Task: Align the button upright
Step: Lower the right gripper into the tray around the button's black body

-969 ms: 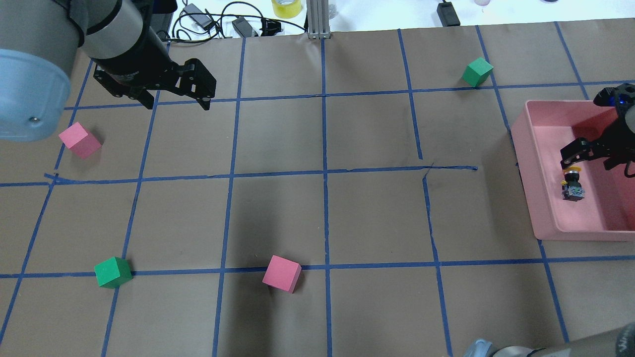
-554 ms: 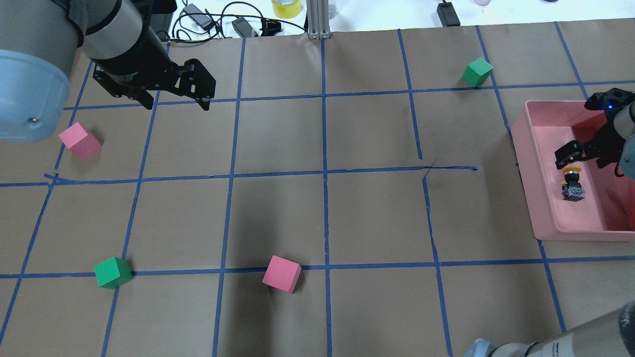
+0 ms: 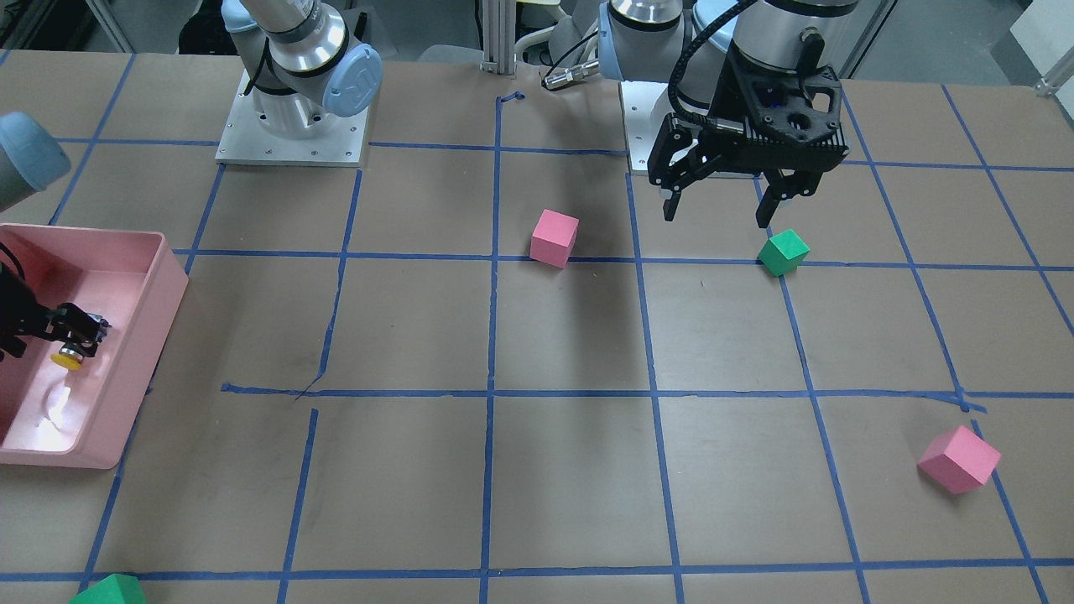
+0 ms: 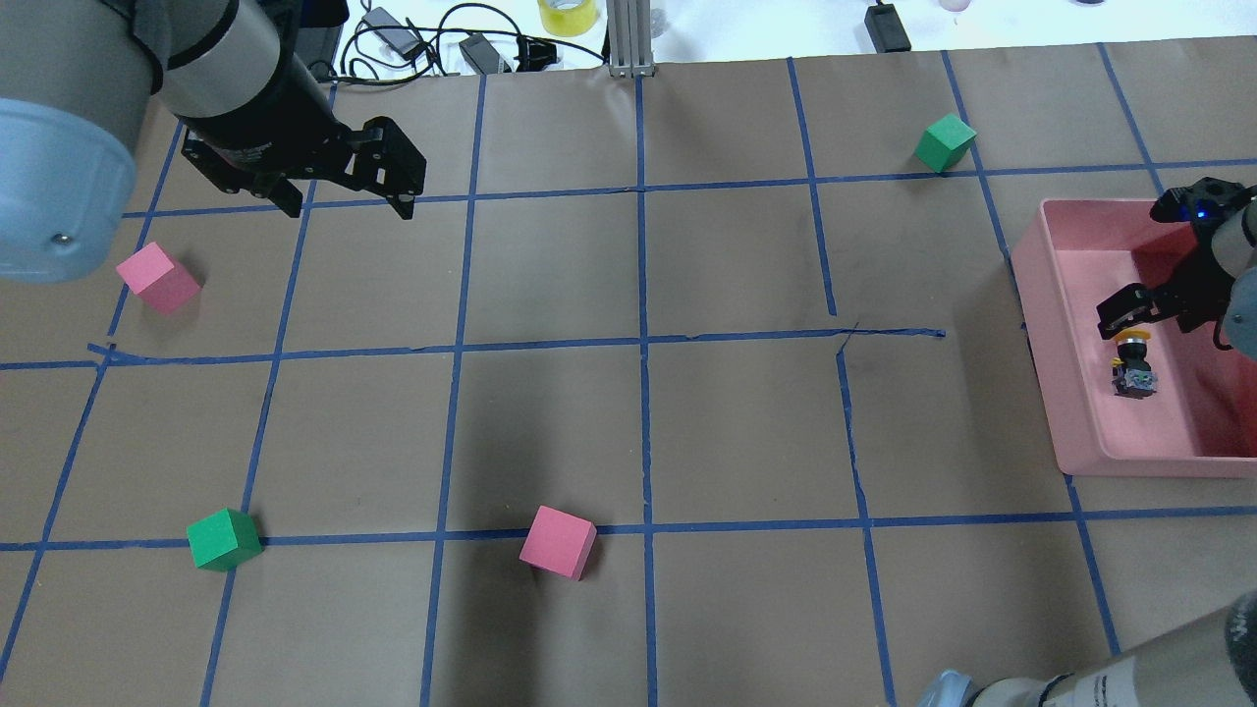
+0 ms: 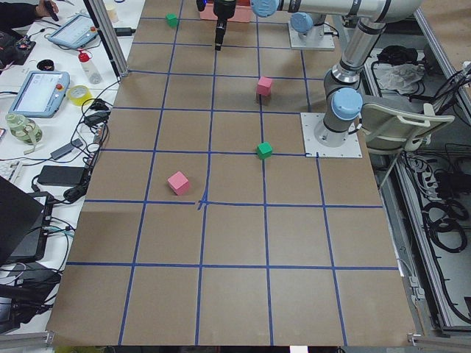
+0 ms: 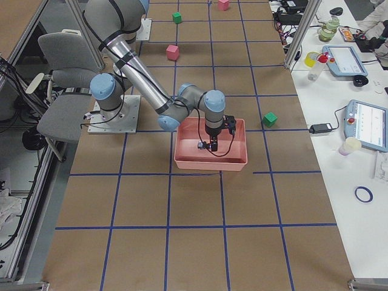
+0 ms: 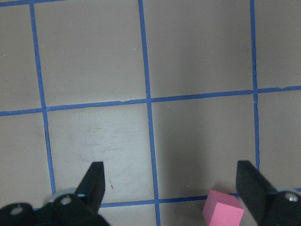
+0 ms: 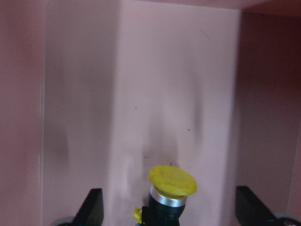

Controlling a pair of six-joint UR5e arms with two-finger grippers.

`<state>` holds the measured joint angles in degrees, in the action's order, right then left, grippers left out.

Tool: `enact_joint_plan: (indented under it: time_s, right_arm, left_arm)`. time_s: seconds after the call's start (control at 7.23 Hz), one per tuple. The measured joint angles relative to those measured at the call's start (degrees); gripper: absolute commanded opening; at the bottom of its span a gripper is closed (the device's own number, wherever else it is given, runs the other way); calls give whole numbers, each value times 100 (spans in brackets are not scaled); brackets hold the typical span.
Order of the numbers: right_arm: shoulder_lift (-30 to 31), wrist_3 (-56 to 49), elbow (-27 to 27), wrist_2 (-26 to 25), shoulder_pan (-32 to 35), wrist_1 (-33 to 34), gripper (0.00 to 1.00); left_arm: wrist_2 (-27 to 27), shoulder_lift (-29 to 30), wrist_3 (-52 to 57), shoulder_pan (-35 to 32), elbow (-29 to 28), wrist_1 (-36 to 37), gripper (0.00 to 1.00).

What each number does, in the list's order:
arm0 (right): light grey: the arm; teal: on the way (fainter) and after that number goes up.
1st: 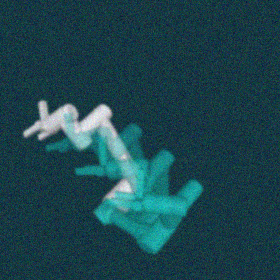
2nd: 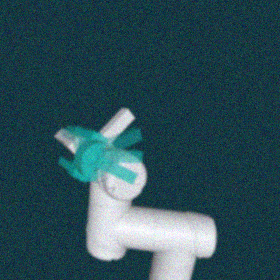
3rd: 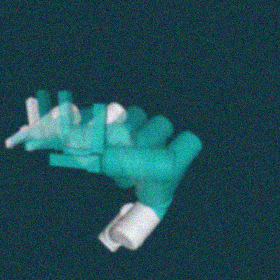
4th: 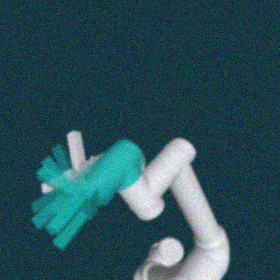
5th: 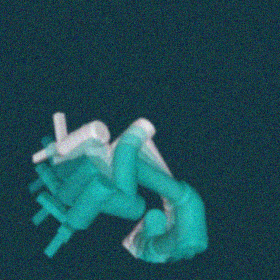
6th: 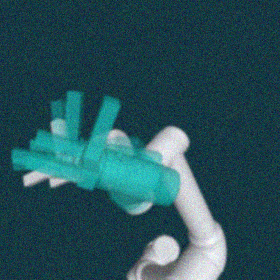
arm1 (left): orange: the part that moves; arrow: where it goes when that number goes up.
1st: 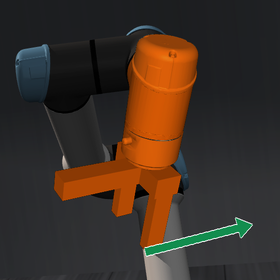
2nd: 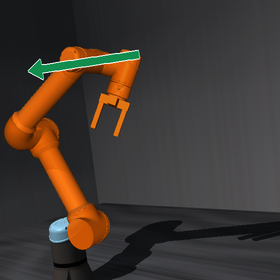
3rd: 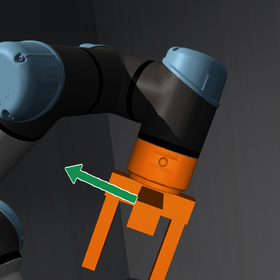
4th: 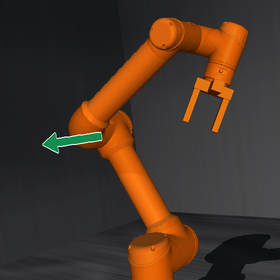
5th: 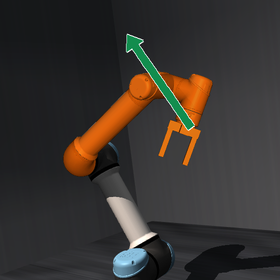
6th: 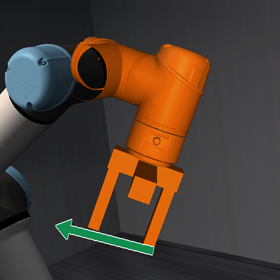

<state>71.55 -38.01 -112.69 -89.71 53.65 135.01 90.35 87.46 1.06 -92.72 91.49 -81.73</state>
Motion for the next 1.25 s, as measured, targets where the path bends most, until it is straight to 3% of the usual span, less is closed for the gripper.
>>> enact_joint_plan:
  time_s: [0.69,1.25]
  right_arm:
    - [9,-15,-17,-111,-27,-272,100]
    - [69,-11,-22,129,-55,-521,100]
  left_arm:
    - [1,-14,0,0,12,-32,100]
    - [8,-44,0,0,37,-50,100]
